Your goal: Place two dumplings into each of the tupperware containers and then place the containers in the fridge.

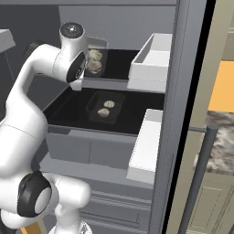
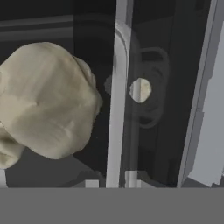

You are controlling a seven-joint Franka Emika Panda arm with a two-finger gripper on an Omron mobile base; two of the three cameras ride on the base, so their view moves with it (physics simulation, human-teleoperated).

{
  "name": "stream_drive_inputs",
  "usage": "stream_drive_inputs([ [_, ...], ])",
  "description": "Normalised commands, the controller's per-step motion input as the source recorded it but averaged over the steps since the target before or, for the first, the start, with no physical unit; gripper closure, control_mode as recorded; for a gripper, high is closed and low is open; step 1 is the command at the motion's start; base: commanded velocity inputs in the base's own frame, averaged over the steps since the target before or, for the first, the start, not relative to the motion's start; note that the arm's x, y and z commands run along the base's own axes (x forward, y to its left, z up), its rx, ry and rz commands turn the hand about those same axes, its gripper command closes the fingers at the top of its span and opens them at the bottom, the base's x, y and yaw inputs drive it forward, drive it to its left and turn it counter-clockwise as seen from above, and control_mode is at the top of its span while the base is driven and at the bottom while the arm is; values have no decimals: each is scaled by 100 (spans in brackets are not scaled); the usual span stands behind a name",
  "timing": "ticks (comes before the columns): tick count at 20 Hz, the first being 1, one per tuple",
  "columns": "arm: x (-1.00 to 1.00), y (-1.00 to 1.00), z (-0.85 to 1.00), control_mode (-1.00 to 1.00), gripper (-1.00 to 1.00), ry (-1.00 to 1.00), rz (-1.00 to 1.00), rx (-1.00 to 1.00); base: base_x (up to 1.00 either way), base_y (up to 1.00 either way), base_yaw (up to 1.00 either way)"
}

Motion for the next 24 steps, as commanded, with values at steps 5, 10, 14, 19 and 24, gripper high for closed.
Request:
stream_drive_inputs([
  [5,24,0,-12,-100,100,0,1,0,0,0,0],
  [10,64,0,-1,-100,100,0,0,0,0,0,0],
  [14,56,0,0,-100,100,0,1,0,0,0,0],
  [19,33,0,0,-100,-100,0,2,0,0,0,0],
  [24,12,0,0,-100,-100,0,0,0,0,0,0],
])
